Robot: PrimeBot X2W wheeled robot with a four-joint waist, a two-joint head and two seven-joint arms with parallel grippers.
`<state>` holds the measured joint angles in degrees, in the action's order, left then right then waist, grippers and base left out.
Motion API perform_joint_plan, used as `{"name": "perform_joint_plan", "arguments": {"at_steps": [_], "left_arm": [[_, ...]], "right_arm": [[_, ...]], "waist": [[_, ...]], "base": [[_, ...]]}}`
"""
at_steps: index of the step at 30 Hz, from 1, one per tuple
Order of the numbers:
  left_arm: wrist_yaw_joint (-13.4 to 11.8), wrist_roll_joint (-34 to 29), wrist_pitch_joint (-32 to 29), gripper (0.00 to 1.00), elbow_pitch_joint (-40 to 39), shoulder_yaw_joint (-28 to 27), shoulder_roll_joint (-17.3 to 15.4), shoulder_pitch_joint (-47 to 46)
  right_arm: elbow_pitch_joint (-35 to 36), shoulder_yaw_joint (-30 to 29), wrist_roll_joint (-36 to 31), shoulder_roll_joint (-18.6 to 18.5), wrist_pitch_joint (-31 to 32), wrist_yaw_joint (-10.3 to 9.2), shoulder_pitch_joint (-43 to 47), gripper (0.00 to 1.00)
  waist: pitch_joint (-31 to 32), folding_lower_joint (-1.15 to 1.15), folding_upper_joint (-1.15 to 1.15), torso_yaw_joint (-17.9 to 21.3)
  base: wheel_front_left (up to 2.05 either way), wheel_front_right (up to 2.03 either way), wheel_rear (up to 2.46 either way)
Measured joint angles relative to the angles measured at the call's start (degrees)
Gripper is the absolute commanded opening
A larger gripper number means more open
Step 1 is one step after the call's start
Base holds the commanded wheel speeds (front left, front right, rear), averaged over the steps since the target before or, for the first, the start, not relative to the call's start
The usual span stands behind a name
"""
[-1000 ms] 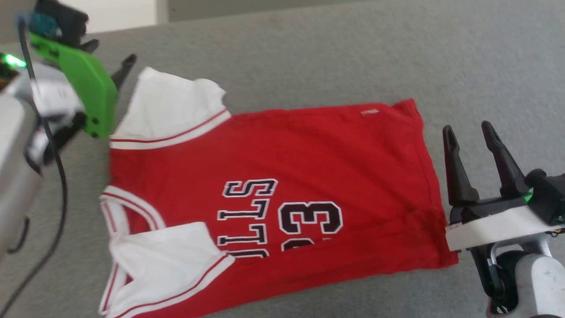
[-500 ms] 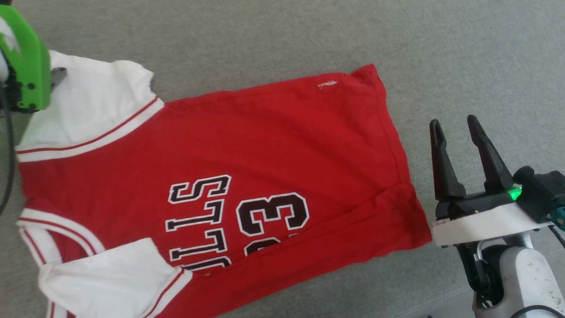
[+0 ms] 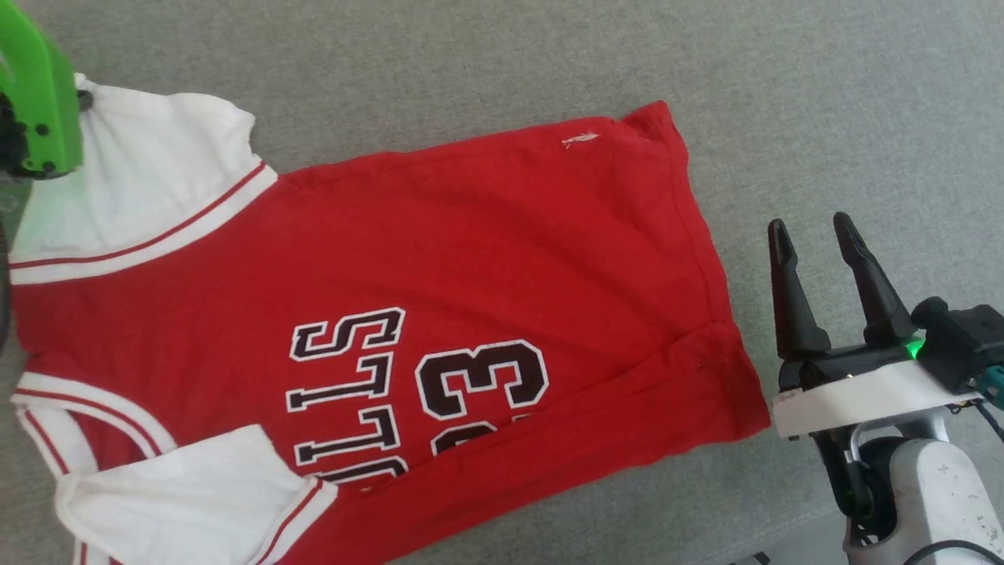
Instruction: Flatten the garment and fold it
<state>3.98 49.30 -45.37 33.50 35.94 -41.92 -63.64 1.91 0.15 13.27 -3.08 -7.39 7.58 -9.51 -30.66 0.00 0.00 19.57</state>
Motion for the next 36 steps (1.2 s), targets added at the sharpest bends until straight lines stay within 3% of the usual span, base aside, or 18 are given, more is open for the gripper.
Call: {"name": "perform_joint_plan", "arguments": {"at_steps": [7, 15, 19, 25, 30, 36], "left_arm": [[1.33, -2.47, 9.74, 0.0, -1.63, 1.68, 1.87, 1.66], [1.55, -5.58, 21.64, 0.0, -10.35, 2.93, 4.1, 6.32], [-0.51, -6.34, 25.87, 0.0, -17.74, 2.98, 4.55, 9.5], [-4.09, -7.9, 27.98, 0.0, -29.34, 3.23, 4.07, 14.73], [-8.35, -8.36, 30.02, 0.0, -38.22, 2.72, 3.71, 19.08], [-10.2, -9.21, 30.4, 0.0, -43.74, 4.23, 3.76, 22.3]], "right_arm": [[1.13, -1.16, -2.54, -1.92, 6.94, 0.0, -0.23, 1.0], [2.43, -0.2, 0.88, -13.85, 25.92, 0.01, -4.24, 1.0], [1.67, 2.11, 3.93, -19.91, 36.98, 0.01, -9.21, 1.0], [-3.24, 6.75, 8.13, -25.91, 49.31, 0.0, -16.92, 1.0], [-9.77, 11.88, 9.0, -29.0, 53.9, 0.01, -22.61, 1.0], [-17.35, 16.93, 8.73, -31.14, 55.48, 0.0, -26.74, 1.0]], "waist": [[3.08, 0.0, 0.0, -2.8], [6.58, 0.0, 0.0, -8.75], [7.8, 0.0, 0.0, -12.23], [8.48, 0.0, 0.0, -17.27], [7.82, 0.0, 0.0, -20.87], [6.08, -0.01, 0.0, -24.03]], "base": [[0.0, 0.0, 0.0], [0.0, 0.0, 0.0], [0.0, 0.0, 0.0], [0.0, 0.0, 0.0], [0.0, 0.0, 0.0], [0.0, 0.0, 0.0]]}}
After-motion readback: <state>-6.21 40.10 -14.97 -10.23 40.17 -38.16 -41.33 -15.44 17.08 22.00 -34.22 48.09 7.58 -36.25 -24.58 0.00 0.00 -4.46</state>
